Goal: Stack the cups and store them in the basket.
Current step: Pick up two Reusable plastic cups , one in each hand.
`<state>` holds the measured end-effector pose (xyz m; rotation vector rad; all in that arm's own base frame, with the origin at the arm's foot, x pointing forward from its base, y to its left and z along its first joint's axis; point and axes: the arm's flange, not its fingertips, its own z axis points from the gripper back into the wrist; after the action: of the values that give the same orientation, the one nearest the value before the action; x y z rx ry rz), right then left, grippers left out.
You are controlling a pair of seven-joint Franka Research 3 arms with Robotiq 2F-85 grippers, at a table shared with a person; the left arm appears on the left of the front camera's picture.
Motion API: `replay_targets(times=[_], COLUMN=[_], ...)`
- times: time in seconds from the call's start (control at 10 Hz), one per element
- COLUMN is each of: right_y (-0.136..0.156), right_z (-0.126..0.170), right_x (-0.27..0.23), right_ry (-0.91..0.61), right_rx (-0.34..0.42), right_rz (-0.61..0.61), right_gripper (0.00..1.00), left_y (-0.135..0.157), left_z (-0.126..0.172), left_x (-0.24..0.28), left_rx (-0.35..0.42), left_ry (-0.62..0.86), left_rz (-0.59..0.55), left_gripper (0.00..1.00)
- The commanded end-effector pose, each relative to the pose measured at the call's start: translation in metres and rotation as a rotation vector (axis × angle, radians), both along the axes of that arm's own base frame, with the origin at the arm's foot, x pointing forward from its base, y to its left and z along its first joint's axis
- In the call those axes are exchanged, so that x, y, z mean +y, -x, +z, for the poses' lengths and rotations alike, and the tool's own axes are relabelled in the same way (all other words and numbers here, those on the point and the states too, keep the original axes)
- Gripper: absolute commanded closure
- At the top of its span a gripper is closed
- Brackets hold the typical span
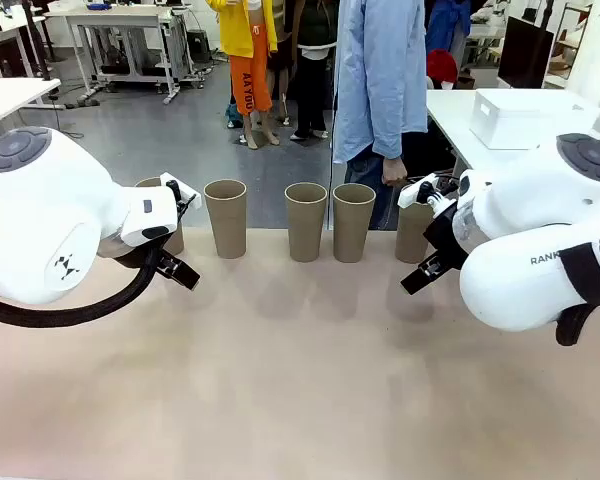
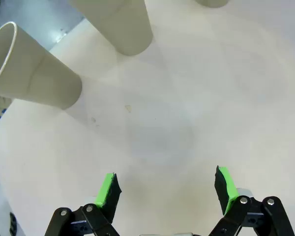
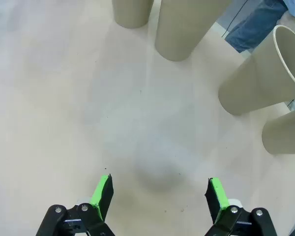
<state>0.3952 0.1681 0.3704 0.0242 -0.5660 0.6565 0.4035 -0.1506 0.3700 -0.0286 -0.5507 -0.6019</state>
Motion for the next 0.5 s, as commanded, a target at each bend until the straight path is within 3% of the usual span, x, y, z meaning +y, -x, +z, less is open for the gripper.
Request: replay_targets(times=[0.0, 0.4], right_y=[0.0000, 0.0000], right_z=[0.0000, 0.0000], right_x=[0.0000, 0.0000], right_ry=[0.000, 0.000], right_rx=[0.000, 0.000], right_rz=[0.000, 0.000], right_gripper=[0.00, 0.00], left_y=[0.0000, 0.0000], left_z=[0.0001, 0.0001], left_x=[0.0000, 0.0000], left_rx=[0.000, 0.000], left_ry=[0.000, 0.000], left_rz=[0.000, 0.000], left_gripper=[0.00, 0.00])
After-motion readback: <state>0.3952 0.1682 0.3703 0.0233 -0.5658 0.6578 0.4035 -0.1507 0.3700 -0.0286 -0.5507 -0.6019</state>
